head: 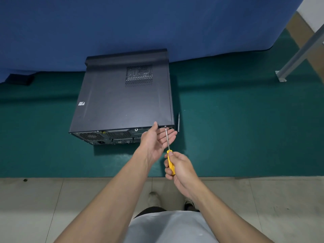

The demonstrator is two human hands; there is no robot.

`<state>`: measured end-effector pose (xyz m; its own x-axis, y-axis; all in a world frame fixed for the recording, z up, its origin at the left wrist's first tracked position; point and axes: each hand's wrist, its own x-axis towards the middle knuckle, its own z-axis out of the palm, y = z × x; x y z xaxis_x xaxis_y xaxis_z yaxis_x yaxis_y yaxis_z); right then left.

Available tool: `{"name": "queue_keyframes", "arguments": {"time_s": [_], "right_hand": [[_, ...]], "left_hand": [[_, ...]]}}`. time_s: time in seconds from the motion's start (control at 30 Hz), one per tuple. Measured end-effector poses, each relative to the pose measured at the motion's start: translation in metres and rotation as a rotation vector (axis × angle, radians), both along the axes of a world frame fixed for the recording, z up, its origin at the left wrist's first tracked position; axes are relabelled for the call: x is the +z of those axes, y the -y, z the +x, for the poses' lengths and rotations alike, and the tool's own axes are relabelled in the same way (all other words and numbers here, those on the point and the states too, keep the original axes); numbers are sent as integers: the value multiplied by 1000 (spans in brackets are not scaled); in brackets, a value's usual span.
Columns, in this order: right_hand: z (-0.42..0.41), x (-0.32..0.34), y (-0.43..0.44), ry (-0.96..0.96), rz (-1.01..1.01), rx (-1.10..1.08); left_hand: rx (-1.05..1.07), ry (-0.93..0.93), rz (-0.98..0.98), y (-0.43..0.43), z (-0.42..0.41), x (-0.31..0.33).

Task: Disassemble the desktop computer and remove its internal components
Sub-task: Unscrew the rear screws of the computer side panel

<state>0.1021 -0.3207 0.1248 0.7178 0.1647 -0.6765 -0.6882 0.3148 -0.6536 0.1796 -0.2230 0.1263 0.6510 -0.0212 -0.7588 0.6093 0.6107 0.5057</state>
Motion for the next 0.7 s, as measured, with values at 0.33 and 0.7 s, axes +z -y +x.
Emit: {"name": "queue_keyframes", "arguments": {"time_s": [0.33,0.7], "right_hand": [[8,1,-1,-59,170,-72],[6,-9,-3,-79,316,-128]], "left_hand": [[4,3,85,2,6,0],[-20,-10,116,2,6,4]]}}
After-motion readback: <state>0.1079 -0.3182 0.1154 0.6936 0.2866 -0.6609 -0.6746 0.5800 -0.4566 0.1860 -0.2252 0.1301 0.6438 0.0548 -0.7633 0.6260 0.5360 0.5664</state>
